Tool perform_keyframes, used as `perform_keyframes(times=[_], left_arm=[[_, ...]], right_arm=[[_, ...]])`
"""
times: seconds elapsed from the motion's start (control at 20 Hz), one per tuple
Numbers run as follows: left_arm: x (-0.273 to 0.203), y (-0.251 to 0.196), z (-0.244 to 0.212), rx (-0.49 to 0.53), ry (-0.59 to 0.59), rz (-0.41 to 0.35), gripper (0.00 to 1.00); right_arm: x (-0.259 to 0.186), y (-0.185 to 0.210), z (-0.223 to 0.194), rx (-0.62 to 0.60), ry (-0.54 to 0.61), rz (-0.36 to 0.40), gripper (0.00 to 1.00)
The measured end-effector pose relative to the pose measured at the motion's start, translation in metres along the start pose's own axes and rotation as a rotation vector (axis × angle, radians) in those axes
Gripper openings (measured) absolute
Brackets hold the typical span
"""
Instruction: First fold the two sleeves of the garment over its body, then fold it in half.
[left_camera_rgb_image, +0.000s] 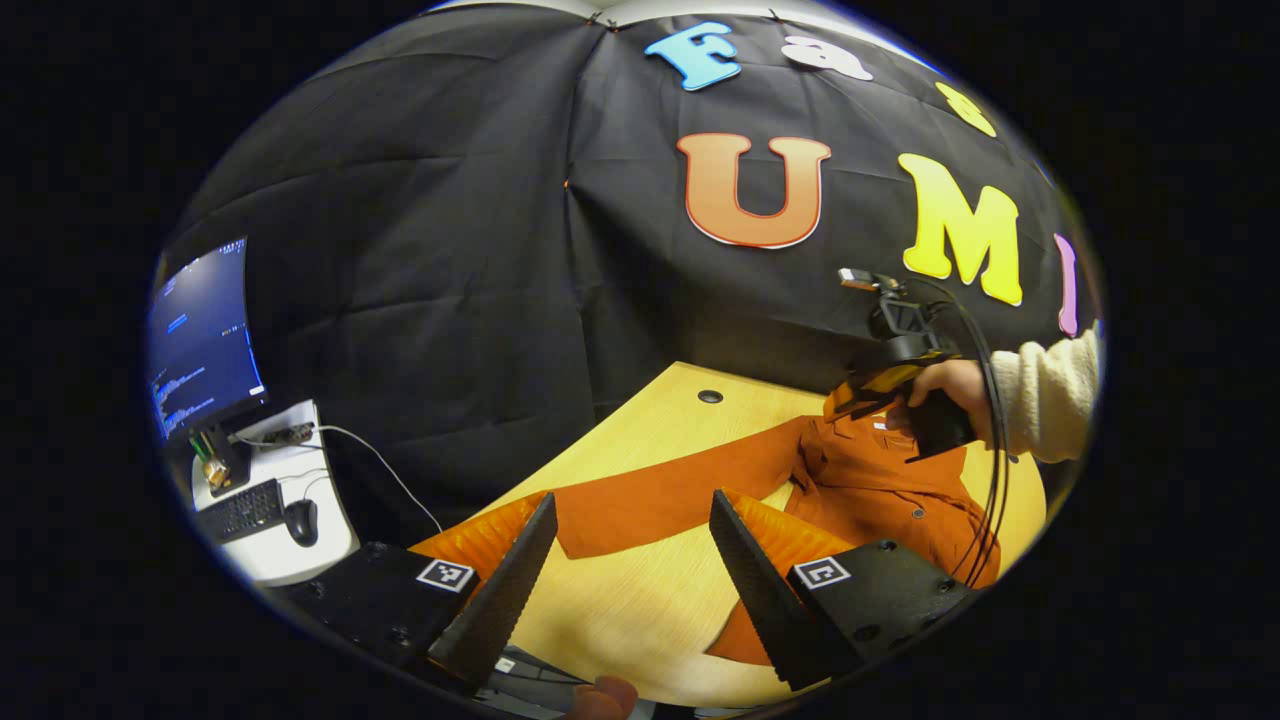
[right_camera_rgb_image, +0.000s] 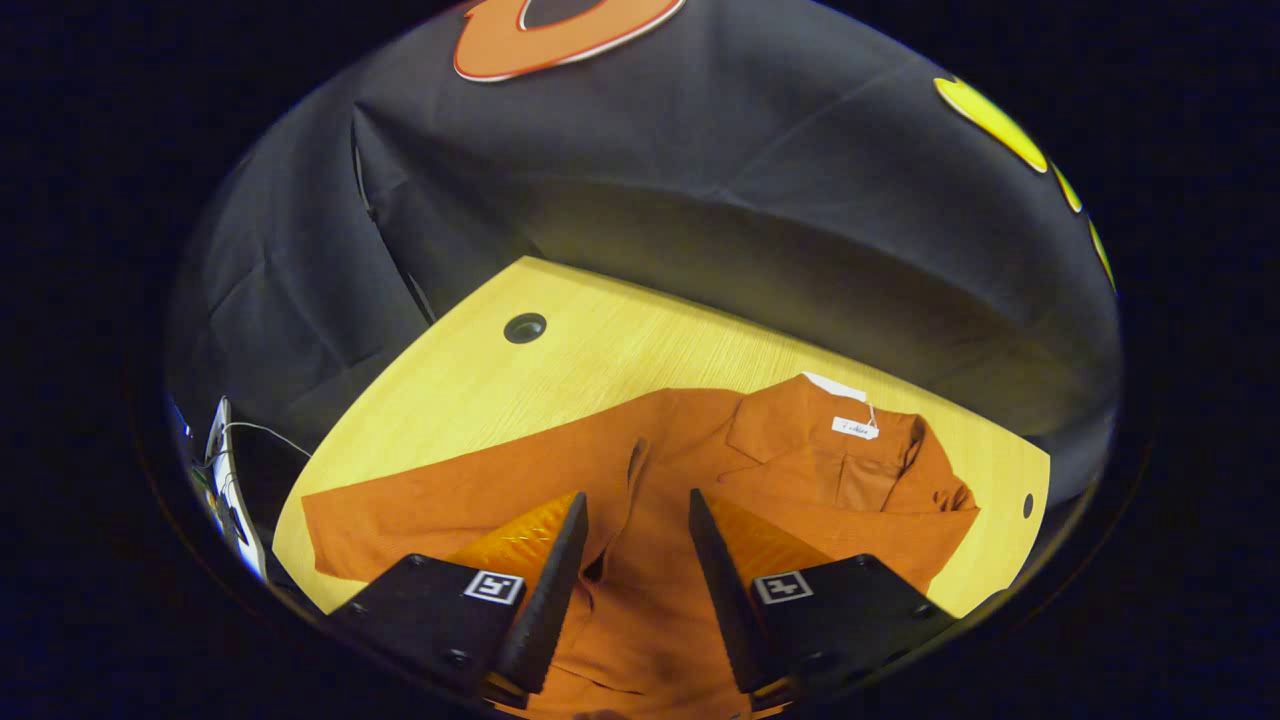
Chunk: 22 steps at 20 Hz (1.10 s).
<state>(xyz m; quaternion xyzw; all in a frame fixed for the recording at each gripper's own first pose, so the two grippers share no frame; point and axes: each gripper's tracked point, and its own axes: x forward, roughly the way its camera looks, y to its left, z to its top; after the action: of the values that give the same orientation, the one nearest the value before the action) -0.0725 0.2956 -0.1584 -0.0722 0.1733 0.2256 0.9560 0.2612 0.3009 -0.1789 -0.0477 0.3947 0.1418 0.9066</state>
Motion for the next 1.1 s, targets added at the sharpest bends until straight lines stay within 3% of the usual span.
perform_keyframes(times=[0.05, 0.2, 0.25, 0.5, 0.8, 0.9, 1.1], left_arm=[[0.005, -0.002, 0.0, -0.003, 0.002, 0.001, 1.0], [0.019, 0.001, -0.002, 0.002, 0.009, 0.028, 1.0], [0.024, 0.003, -0.003, -0.003, 0.013, 0.04, 1.0], [0.061, 0.012, -0.01, -0.036, 0.039, 0.115, 1.0], [0.114, 0.033, -0.042, -0.11, 0.132, 0.195, 1.0], [0.134, 0.048, -0.062, -0.141, 0.19, 0.245, 1.0], [0.169, 0.075, -0.09, -0.186, 0.264, 0.305, 1.0]], right_arm=[[-0.015, -0.003, 0.004, -0.01, -0.029, 0.012, 0.73], [-0.062, -0.013, 0.008, -0.046, -0.096, 0.047, 0.98], [-0.078, -0.018, 0.01, -0.053, -0.122, 0.049, 0.99], [-0.161, -0.046, 0.002, -0.063, -0.254, 0.082, 0.99], [-0.242, -0.094, -0.027, -0.02, -0.364, 0.04, 0.99], [-0.257, -0.112, -0.031, -0.036, -0.416, 0.034, 0.99], [-0.258, -0.14, -0.05, 0.02, -0.404, -0.007, 0.99]])
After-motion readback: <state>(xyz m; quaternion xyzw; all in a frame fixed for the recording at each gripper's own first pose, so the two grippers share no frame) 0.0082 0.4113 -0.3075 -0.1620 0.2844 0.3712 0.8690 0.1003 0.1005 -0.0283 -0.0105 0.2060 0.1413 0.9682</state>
